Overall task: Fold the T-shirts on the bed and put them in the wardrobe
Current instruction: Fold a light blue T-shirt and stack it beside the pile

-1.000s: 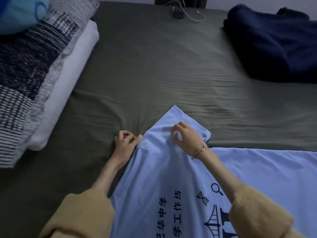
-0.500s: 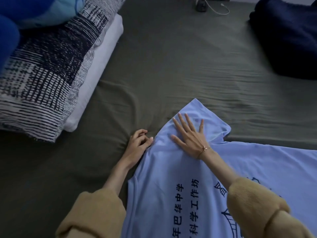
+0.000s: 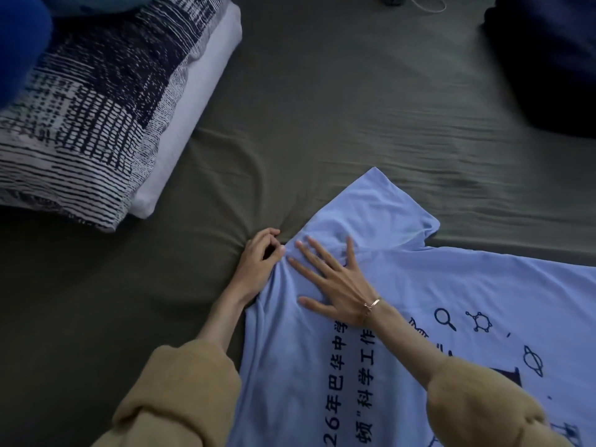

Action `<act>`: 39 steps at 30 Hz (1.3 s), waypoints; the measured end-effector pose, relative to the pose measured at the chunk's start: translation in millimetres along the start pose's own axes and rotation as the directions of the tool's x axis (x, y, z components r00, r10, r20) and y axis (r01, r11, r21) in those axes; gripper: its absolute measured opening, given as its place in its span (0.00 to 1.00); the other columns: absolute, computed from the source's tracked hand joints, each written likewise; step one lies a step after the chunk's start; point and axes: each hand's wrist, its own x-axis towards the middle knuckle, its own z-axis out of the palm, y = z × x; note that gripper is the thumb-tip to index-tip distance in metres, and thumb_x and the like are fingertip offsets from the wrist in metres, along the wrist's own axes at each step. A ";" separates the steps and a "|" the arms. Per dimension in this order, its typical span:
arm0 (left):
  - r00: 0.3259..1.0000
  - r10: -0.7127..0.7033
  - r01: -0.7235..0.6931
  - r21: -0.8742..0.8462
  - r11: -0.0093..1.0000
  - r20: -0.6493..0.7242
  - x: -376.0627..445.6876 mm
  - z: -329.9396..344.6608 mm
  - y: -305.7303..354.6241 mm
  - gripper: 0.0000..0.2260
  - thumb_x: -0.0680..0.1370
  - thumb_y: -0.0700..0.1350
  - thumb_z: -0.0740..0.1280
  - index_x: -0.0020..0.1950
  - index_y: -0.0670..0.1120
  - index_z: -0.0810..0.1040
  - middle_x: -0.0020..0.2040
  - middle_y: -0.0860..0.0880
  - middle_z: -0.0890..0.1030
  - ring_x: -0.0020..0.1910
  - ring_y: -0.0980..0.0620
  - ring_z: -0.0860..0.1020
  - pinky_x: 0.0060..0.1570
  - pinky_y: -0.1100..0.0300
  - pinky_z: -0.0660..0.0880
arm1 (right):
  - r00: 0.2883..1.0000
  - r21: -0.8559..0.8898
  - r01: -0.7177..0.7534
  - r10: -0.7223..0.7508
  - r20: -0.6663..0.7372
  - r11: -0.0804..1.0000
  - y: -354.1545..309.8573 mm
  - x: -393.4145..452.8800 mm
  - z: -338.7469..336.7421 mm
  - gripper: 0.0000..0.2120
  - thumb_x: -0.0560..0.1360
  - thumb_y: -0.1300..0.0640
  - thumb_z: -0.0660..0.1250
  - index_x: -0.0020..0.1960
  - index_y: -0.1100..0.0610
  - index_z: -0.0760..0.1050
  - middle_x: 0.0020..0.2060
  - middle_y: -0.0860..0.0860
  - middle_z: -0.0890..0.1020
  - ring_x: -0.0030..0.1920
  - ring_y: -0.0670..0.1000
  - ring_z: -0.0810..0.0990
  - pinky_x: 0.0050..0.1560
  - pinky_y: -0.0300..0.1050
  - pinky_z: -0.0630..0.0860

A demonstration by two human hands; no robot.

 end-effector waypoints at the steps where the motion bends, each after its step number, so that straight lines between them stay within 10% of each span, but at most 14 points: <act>1: 1.000 0.015 -0.015 0.015 1.000 -0.001 -0.1 0.4 -1.1 0.06 0.79 0.39 0.64 0.41 0.42 0.74 0.61 0.52 0.71 0.64 0.55 0.68 0.65 0.62 0.61 | 1.000 0.004 0.027 -0.027 -0.001 1.000 -5.2 -1.0 0.8 0.33 0.78 0.36 0.45 0.77 0.51 0.50 0.76 0.50 0.53 0.76 0.49 0.48 0.67 0.70 0.37; 25: 0.972 -0.205 0.197 -0.077 0.977 -0.116 -102.3 -9.0 7.3 0.15 0.79 0.46 0.65 0.47 0.33 0.78 0.75 0.50 0.61 0.72 0.55 0.63 0.60 0.70 0.57 | 0.984 0.103 0.178 -0.174 -0.047 0.979 -161.5 -125.3 22.5 0.30 0.80 0.40 0.45 0.76 0.56 0.51 0.75 0.51 0.58 0.75 0.47 0.53 0.67 0.68 0.44; 27: 0.976 -0.182 0.182 -0.018 0.983 -0.122 -130.7 -12.0 4.6 0.17 0.78 0.47 0.66 0.56 0.33 0.77 0.76 0.52 0.60 0.71 0.57 0.62 0.61 0.69 0.58 | 0.991 0.084 0.121 -0.114 -0.075 0.989 -170.0 -137.9 21.0 0.29 0.80 0.41 0.45 0.77 0.54 0.51 0.75 0.50 0.58 0.75 0.46 0.54 0.67 0.67 0.44; 33: 0.963 -0.179 0.192 0.043 0.980 -0.203 -209.7 -13.9 -9.2 0.15 0.75 0.45 0.70 0.34 0.38 0.73 0.75 0.52 0.62 0.67 0.60 0.63 0.60 0.65 0.60 | 0.888 0.128 -0.431 0.445 -0.118 0.893 -161.9 -169.4 12.2 0.28 0.81 0.43 0.43 0.76 0.55 0.55 0.75 0.50 0.57 0.75 0.47 0.52 0.70 0.61 0.41; 39: 0.959 -0.196 0.216 0.080 0.973 -0.207 -272.9 -15.1 -20.3 0.14 0.76 0.42 0.69 0.33 0.39 0.73 0.75 0.52 0.62 0.70 0.54 0.64 0.63 0.61 0.61 | 0.781 0.200 -0.587 0.613 -0.115 0.785 -161.8 -195.4 3.4 0.29 0.81 0.41 0.36 0.76 0.54 0.52 0.75 0.48 0.56 0.75 0.40 0.41 0.71 0.60 0.36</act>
